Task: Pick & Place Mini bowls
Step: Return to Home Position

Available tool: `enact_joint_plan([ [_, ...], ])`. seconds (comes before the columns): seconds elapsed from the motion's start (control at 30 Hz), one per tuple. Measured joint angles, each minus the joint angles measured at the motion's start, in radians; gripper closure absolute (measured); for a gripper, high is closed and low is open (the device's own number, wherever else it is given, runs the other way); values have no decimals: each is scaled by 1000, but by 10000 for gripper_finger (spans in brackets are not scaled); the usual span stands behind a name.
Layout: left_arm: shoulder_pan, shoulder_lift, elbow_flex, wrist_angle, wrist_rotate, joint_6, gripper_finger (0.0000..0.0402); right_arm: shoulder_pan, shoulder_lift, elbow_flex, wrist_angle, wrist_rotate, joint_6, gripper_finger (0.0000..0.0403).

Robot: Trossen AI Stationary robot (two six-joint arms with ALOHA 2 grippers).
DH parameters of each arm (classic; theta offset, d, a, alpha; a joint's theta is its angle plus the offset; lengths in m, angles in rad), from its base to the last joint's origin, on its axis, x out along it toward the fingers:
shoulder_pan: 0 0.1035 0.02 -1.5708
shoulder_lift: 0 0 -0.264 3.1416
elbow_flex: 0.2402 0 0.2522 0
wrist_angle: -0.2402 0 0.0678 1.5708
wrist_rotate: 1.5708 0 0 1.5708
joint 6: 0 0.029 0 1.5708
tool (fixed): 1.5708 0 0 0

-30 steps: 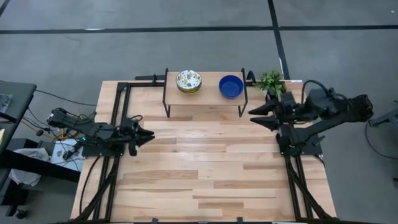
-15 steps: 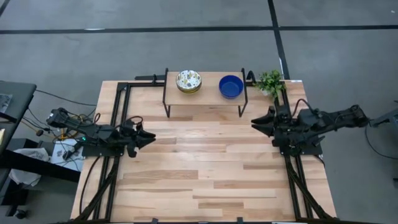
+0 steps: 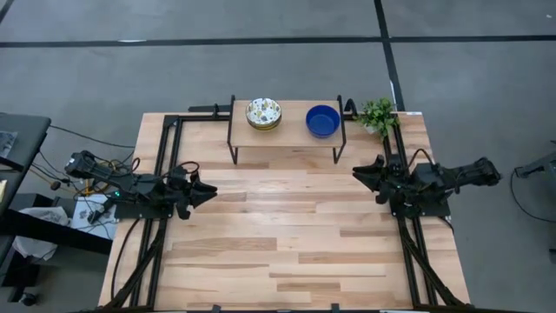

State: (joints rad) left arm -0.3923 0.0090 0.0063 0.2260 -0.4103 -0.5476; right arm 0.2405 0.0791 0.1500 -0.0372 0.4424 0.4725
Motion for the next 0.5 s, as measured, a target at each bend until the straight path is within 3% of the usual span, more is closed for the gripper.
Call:
enact_joint_plan([
  [0.1, 0, 0, 0, 0, 0, 0, 289, 0, -74, -45, 0, 2, 6, 290],
  [0.5, 0, 7, 0, 0, 0, 1, 289, 0, -76, -105, -7, 3, 76, 290],
])
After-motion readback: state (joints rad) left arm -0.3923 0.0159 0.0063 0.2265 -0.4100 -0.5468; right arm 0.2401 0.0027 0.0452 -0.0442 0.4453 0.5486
